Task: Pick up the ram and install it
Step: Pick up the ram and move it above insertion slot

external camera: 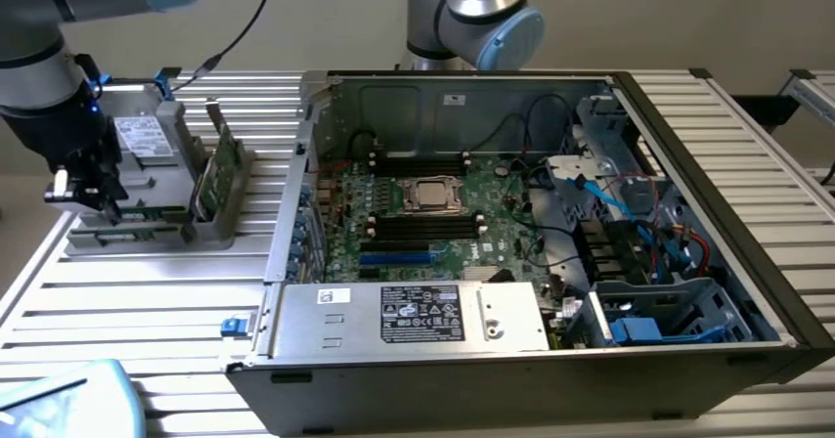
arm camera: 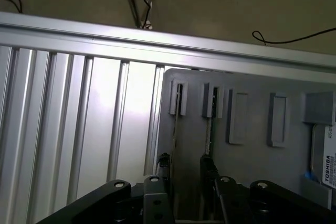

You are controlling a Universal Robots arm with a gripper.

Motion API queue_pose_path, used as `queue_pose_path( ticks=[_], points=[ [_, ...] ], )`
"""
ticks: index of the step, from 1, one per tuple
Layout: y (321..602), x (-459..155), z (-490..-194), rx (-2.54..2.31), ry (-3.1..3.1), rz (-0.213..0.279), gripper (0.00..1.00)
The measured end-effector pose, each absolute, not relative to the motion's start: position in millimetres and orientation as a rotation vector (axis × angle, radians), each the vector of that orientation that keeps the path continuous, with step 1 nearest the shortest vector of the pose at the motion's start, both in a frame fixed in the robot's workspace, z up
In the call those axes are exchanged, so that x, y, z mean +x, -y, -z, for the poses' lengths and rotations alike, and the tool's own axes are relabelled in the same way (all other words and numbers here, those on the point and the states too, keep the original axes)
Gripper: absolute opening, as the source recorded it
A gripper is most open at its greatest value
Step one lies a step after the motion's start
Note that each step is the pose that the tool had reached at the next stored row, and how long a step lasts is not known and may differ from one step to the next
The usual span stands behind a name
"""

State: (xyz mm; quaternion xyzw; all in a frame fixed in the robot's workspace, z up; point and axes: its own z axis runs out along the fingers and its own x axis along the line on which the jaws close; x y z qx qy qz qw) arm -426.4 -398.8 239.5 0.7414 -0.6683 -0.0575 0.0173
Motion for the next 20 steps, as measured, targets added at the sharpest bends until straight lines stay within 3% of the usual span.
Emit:
queue_pose_path(
  ticks=[20],
  points=[
    [399,-432,-216,2.303,2.077,0.166,0.37]
  ],
)
